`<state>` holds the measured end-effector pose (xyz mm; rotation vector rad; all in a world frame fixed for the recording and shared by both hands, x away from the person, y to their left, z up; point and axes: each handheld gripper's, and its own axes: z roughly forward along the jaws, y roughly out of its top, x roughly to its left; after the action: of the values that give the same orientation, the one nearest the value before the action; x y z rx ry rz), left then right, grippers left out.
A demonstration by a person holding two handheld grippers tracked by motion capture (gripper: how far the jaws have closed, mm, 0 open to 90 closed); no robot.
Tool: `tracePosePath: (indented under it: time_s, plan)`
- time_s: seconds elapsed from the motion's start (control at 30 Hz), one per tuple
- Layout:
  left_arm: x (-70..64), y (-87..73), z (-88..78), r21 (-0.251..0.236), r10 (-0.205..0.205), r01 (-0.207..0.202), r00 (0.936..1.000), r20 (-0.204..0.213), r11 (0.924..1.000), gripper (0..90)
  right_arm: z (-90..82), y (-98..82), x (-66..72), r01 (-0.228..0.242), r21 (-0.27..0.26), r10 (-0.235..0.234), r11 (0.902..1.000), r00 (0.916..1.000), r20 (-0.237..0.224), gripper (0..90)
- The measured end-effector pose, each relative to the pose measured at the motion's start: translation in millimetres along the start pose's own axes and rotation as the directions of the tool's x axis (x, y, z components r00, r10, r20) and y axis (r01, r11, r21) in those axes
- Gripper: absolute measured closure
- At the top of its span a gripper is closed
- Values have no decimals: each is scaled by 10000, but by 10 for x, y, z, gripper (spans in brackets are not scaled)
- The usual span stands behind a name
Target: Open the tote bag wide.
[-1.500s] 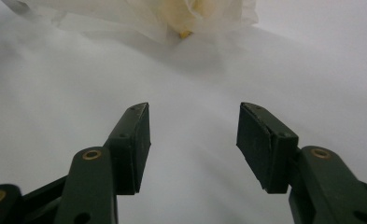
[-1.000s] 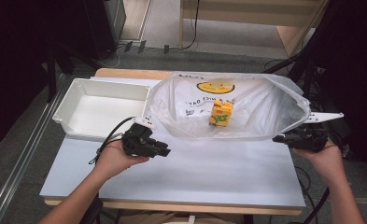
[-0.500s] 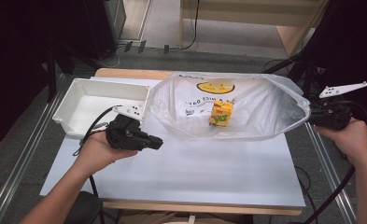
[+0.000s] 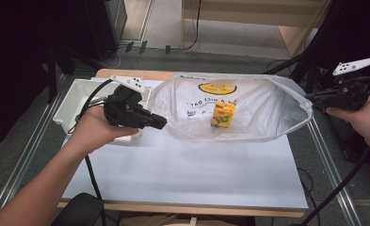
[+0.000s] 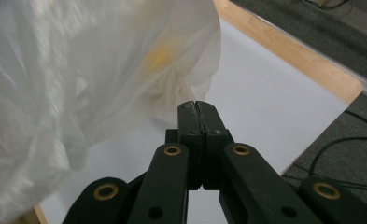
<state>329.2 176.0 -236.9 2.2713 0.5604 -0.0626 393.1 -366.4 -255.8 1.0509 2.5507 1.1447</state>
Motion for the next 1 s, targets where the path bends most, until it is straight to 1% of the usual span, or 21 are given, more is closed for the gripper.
tracePosePath:
  time_s: [0.1,0.13,0.17,0.2,0.27,0.37,0.4,0.43,0.47,0.5,0.6,0.63,0.7,0.73,0.77,0.8,0.83,0.87,0.9,0.93,1.0]
  plan:
    - [33,121,16,-8,18,-18,10000,0,10000,860,-52,127,29,160,-61,-160,9999,9998,-123,900]
    - [33,121,16,-8,18,-18,10000,0,10000,864,-71,172,46,224,-63,-225,9997,9997,-109,900]
    - [52,204,28,58,99,-98,9999,-30,9999,865,-91,218,64,327,-107,-329,9994,9994,-123,900]
    - [52,204,28,58,99,-98,9999,-30,9999,865,-91,218,64,327,-107,-329,9994,9994,-123,900]
    - [58,329,43,182,102,-99,9998,-152,9998,868,-173,356,120,491,-217,-494,9986,9987,-137,900]
    - [67,455,13,102,75,-75,10000,-47,9999,873,-259,492,179,692,-308,-696,9971,9975,-129,900]
    - [67,455,13,102,75,-75,10000,-47,9999,877,-259,492,179,692,-308,-696,9971,9975,-129,900]
    - [75,534,3,141,91,-89,9999,-107,9999,878,-311,576,224,854,-365,-859,9957,9962,-108,900]
    - [75,534,3,141,91,-89,9999,-107,9999,878,-311,576,224,854,-365,-859,9957,9962,-108,900]
    - [83,605,14,173,-53,55,9999,-139,9998,878,-358,661,284,899,-455,-909,9949,9957,-204,900]
    - [94,670,41,255,-114,117,9999,-94,9996,877,-377,724,337,870,-428,-882,9953,9957,-283,900]
    - [111,730,88,351,-177,180,9998,-105,9992,877,-379,787,405,940,-436,-958,9946,9946,-410,900]
    - [123,757,110,435,-144,148,9998,-101,9989,874,-364,839,485,1161,-492,-1190,9920,9910,-607,900]
    - [132,782,140,473,-204,208,9998,-81,9987,874,-364,839,485,1161,-492,-1190,9920,9910,-607,900]
    - [161,825,197,594,-202,210,9997,-148,9980,874,-334,884,575,1380,-474,-1413,9893,9870,-767,900]
    - [161,825,197,594,-202,210,9997,-148,9980,873,-314,903,617,1527,-434,-1559,9873,9841,-848,900]
    - [179,844,222,676,-249,254,9997,-79,9974,873,-314,903,617,1527,-434,-1559,9873,9841,-848,900]
    - [201,864,250,701,-289,296,9995,-108,9971,872,-263,938,707,1830,-353,-1857,9825,9768,-1065,900]
    - [236,890,282,772,-343,350,9994,-105,9964,872,-246,947,732,1956,-334,-1982,9801,9736,-1134,900]
    - [236,890,282,772,-343,350,9994,-105,9964,872,-246,947,732,1956,-334,-1982,9801,9736,-1134,900]
    - [271,915,315,815,-366,377,9992,-154,9960,872,-198,975,799,2235,-344,-2262,9741,9650,-1330,900]
